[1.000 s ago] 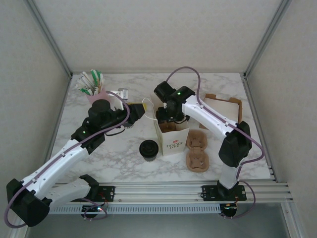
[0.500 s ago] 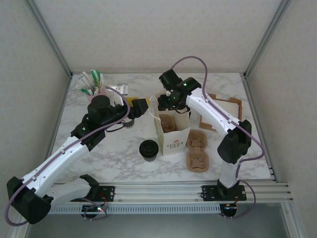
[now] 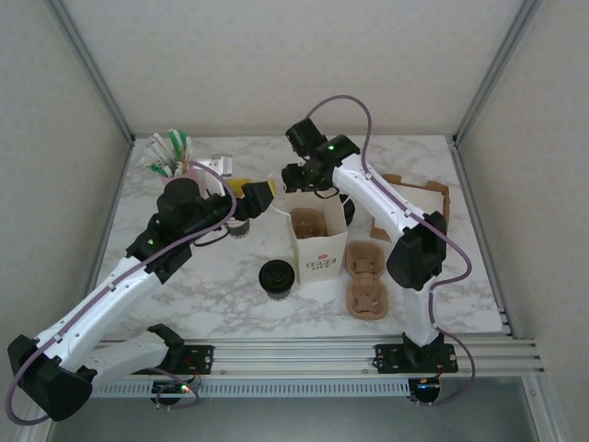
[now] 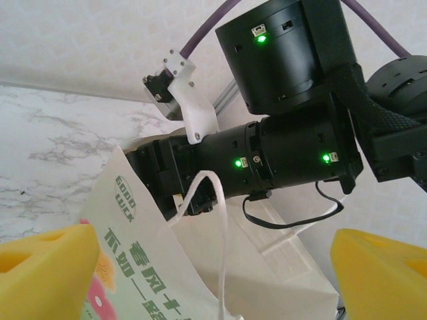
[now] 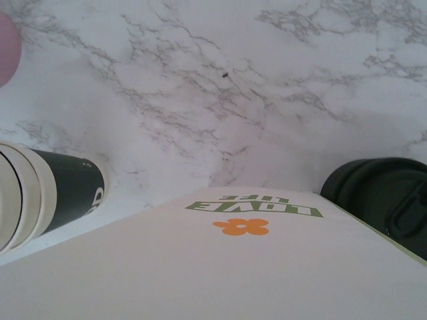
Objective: Pack the takeout coffee
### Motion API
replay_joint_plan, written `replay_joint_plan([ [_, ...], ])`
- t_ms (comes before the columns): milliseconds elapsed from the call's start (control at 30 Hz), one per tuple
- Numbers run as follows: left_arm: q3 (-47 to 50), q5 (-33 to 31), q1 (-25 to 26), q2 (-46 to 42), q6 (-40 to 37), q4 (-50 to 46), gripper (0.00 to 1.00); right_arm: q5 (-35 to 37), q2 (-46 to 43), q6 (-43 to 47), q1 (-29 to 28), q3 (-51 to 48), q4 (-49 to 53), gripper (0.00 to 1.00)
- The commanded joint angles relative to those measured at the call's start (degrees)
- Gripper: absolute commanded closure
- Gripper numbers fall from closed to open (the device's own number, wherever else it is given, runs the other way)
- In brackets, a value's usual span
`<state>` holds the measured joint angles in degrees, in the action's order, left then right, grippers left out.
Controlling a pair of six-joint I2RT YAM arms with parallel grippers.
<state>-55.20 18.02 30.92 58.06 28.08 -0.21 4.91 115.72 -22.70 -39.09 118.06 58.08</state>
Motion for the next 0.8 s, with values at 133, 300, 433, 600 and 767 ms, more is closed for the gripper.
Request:
replay_joint_plan([
  [133, -0.9, -2.2, -0.2, -2.6, -0.6, 0.1, 0.0, 0.0, -1.9, 2.9, 0.4, 1.7, 2.2, 0.38],
  [300, -2.1, -2.9, -0.3, -3.5, -0.8, -1.1, 0.0, -1.8, -7.5, 3.3, 0.5, -0.7, 2.3, 0.33],
  [433, -2.3, -3.2, -0.2, -5.0, -0.3, -1.1, 0.0, -3.9, -12.1, 3.1, 0.4, -2.3, 1.8, 0.28],
  [600, -1.4, -3.7, -0.2, -7.5, 0.7, -0.6, 0.0, -6.9, -17.7, 2.5, 0.4, -3.7, 0.8, 0.18],
  [767, -1.8, -3.4, -0.2, -9.1, 1.4, -2.1, 0.0, -10.0, -23.6, 1.4, 0.5, -6.0, 0.1, 0.14],
])
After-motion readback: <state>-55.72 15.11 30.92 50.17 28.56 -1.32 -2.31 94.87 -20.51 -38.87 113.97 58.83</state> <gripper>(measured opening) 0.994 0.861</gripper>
